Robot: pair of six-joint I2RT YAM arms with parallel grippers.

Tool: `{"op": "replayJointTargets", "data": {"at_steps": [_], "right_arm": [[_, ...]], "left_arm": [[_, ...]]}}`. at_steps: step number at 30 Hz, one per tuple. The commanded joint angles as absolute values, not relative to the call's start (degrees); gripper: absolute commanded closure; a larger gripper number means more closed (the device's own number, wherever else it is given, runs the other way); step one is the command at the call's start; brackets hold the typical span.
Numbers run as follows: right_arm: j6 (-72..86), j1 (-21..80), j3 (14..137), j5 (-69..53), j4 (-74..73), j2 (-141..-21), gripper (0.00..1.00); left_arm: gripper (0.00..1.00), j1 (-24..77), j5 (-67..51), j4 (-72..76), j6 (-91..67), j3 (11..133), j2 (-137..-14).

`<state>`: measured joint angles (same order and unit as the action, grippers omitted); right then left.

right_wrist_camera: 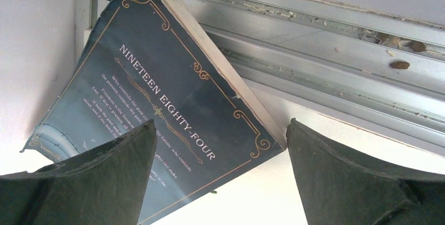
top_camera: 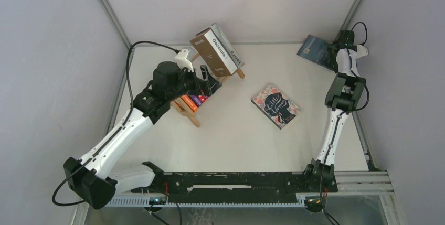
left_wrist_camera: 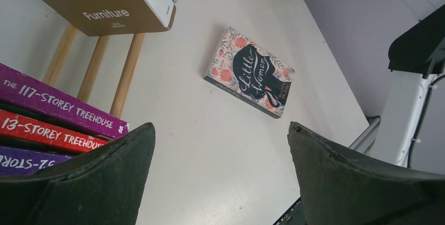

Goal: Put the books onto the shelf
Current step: Move the book to the center of the board.

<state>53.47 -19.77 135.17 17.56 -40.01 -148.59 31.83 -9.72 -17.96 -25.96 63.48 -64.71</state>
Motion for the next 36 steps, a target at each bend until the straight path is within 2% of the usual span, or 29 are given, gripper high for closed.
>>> {"op": "replayJointTargets", "data": {"at_steps": [1,15,36], "right_arm": [[53.8,-20.9,137.9,20.0,-37.7,-150.0,0.00],[47.8,-18.2,143.3,9.0,-34.5,-153.5,0.00],[43.1,-5.3,137.5,7.0,-34.9,-146.2,0.01]], "left_arm": [[0.00,30.7,-11.5,-15.0,-26.2,62.4,-65.8],[0.00,29.4,-13.4,-15.2,-25.3,63.8,-67.6],[0.00,29.2,-12.0,-17.1,-24.6,58.2,-58.2]]}}
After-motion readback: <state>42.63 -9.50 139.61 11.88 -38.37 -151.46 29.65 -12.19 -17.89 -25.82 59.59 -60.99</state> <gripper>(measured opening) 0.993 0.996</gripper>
